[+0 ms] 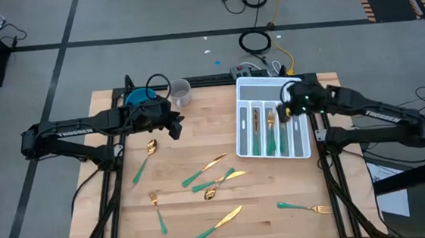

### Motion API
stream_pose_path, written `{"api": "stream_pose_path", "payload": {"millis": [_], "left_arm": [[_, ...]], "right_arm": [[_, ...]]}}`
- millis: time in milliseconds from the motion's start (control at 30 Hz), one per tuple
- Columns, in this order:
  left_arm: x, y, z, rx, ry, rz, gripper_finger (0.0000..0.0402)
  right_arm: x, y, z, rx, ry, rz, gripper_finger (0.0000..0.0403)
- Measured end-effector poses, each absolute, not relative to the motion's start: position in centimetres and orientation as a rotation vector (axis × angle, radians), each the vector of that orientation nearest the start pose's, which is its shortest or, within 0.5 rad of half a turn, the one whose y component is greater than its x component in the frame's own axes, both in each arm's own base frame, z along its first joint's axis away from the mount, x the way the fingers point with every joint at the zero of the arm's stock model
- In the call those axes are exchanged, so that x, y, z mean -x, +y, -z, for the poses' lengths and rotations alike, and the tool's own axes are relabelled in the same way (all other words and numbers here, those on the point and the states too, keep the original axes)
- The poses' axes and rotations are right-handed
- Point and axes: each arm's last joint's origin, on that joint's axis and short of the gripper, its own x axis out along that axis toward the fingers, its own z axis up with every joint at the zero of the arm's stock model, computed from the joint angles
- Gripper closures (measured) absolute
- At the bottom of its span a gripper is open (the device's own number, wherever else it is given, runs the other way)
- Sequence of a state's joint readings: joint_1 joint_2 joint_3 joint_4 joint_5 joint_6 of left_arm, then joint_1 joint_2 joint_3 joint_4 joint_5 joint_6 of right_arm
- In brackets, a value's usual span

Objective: Sort silverware
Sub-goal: Put the green table knife into the white cutlery tray

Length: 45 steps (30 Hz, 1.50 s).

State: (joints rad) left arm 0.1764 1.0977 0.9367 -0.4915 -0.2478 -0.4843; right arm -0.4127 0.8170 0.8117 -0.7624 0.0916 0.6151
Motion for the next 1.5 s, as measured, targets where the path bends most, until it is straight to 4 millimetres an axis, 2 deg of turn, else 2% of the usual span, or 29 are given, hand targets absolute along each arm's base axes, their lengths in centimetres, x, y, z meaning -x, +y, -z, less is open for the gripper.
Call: {"api": "stream_pose_path", "payload": {"millis": [100, 200, 300, 400, 500, 667, 833, 1000, 1167, 1300, 1500], "left_arm": [[-22.3, 4.7, -30.0, 0.436, 0.544, -0.559, 0.0278], [-22.3, 4.7, -30.0, 0.436, 0.542, -0.559, 0.0278], [-22.3, 4.7, -30.0, 0.441, 0.543, -0.551, 0.0278], [-22.3, 4.5, -30.1, 0.464, 0.549, -0.508, 0.0278], [-22.6, 4.1, -30.2, 0.531, 0.541, -0.432, 0.0278], [-23.3, 2.1, -29.9, 0.581, 0.57, -0.324, 0.0278], [-24.4, 0.3, -27.7, 0.616, 0.703, -0.382, 0.0278], [-25.5, -2.4, -24.6, 0.595, 0.894, -0.422, 0.0279], [-26.5, -4.0, -21.7, 0.574, 1.07, -0.509, 0.0279], [-27.6, -5.3, -20.0, 0.594, 1.098, -0.483, 0.0279], [-29.0, -6.6, -18.6, 0.601, 1.114, -0.462, 0.0279]], "right_arm": [[-13.4, -4.4, -29.6, -0.701, 0.796, 0.545, 0.0346], [-12.7, -2.4, -28.6, -0.701, 1.014, 0.465, 0.0346], [-13.1, -0.5, -27.6, -0.711, 1.125, 0.365, 0.0346], [-14.5, 1.4, -26.5, -0.704, 1.159, 0.303, 0.0346], [-16.7, 3.2, -25.6, -0.654, 1.127, 0.265, 0.0346], [-19.9, 5.3, -23.4, -0.523, 1.124, 0.264, 0.0346], [-20.6, 5.9, -21.7, -0.464, 1.205, 0.317, 0.0346], [-20.8, 5.9, -21.6, -0.487, 1.184, 0.366, 0.0346], [-20.8, 5.8, -21.7, -0.512, 1.161, 0.398, 0.0346], [-20.8, 5.8, -21.7, -0.534, 1.156, 0.415, 0.0346], [-20.8, 5.8, -21.7, -0.563, 1.149, 0.433, 0.0346]]}}
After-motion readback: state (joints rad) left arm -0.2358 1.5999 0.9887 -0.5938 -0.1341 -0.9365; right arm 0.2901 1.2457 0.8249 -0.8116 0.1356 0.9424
